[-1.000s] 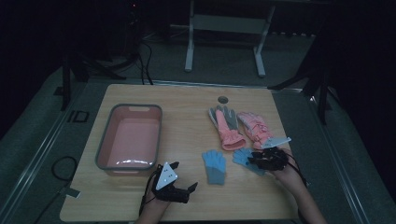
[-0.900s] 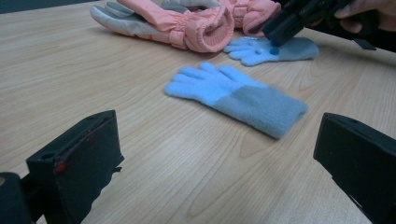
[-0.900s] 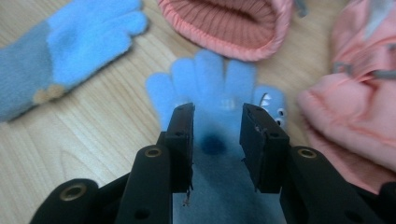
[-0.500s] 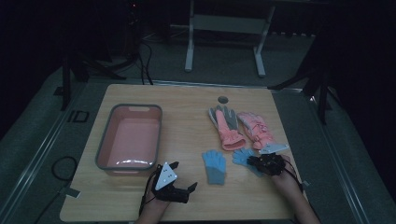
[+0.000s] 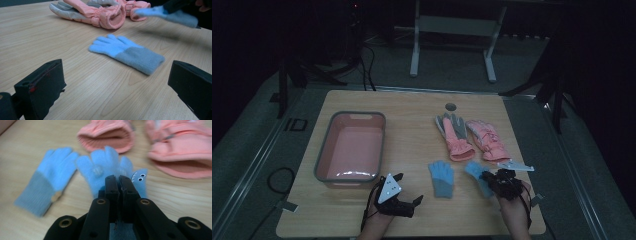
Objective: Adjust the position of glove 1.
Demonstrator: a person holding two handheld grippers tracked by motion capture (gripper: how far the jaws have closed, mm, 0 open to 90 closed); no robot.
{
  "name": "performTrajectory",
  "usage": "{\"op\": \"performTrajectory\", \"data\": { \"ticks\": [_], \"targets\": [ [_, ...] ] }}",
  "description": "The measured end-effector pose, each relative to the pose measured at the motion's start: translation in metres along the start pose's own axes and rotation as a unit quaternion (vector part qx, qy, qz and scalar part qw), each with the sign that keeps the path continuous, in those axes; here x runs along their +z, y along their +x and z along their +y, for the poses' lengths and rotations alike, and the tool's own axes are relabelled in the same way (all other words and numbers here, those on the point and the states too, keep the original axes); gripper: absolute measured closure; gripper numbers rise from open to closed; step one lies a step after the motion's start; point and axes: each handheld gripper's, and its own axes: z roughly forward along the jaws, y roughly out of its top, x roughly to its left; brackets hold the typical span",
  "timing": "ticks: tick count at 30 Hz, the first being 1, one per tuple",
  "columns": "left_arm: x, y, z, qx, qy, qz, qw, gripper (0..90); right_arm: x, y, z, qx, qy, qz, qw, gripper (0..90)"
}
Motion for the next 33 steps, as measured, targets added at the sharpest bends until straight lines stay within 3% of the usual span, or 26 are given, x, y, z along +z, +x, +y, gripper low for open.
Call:
{"op": "performTrajectory", "data": {
  "ticks": [1,4,7,10,13,17,23,29,31,33],
  "targets": [
    [0.0,0.0,0.0,0.001,0.001,-0.001,1.0,0.9,-0.005,0.002,-0.001,0.026,-0.011,-0.023,0.9993,86.3],
    [0.0,0.0,0.0,0.003,0.001,-0.001,1.0,0.9,-0.007,0.004,-0.007,0.065,-0.029,-0.06,0.9957,86.3],
    [0.0,-0.001,0.0,0.004,0.0,-0.002,1.0,0.9,-0.003,0.008,-0.014,0.078,-0.04,-0.099,0.9912,86.3],
    [0.0,0.0,0.0,0.003,-0.001,-0.003,1.0,0.9,0.007,0.008,-0.019,0.087,-0.03,-0.103,0.9904,86.3],
    [0.0,0.0,0.0,0.003,-0.001,-0.004,1.0,0.9,0.027,0.008,-0.031,0.095,-0.009,-0.108,0.9895,85.2],
    [0.0,0.0,0.0,0.004,0.0,-0.004,1.0,0.9,0.037,0.007,-0.037,0.09,0.0,-0.112,0.9896,74.8],
    [0.0,-0.001,0.0,0.006,0.002,-0.004,1.0,0.9,0.031,0.006,-0.029,0.076,0.005,-0.08,0.9939,61.7],
    [0.0,0.0,0.0,0.004,0.001,-0.006,1.0,0.9,0.022,-0.004,-0.022,0.039,0.012,-0.047,0.998,62.1],
    [0.0,0.0,0.0,0.002,0.0,-0.007,1.0,0.9,0.02,-0.009,-0.018,0.026,0.018,-0.026,0.9992,61.0],
    [0.0,0.0,0.0,0.002,0.0,-0.007,1.0,0.9,0.018,-0.013,-0.015,0.005,0.021,-0.017,0.9996,60.6]
  ]
}}
